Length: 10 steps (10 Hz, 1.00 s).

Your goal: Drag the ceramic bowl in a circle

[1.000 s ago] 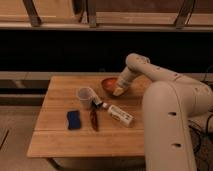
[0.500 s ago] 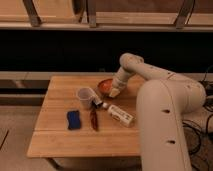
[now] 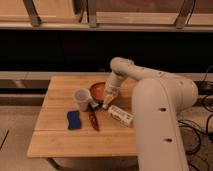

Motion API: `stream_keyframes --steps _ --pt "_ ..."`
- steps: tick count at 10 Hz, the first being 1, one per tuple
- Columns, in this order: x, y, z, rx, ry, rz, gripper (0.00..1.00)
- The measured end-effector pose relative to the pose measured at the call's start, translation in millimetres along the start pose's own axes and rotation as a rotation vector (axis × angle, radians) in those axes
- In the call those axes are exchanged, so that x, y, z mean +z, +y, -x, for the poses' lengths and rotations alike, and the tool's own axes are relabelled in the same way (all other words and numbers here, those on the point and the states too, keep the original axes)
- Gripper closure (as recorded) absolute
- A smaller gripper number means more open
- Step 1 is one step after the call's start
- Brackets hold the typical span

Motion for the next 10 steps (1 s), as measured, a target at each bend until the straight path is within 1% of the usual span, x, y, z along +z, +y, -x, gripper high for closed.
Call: stream_keyframes --steps 1,2,4,5,7,8,9,10 --pt "0 3 -6 0.016 0.002 0.006 1.00" --pt "-1 5 -16 0.042 0.014 0.006 1.00" --pt "-11 3 -41 0.096 0.053 -0.012 1.00" --pt "-14 3 -50 0.114 0.069 -0.015 1.00" --pt "-26 4 -75 0.171 0.121 -0.033 1.00" --pt "-31 3 -83 0.190 0.137 -0.042 1.00" --pt "-40 -6 -92 0.208 0.150 -0.066 1.00" --pt "-47 -21 -90 0.201 0.157 -0.091 1.00"
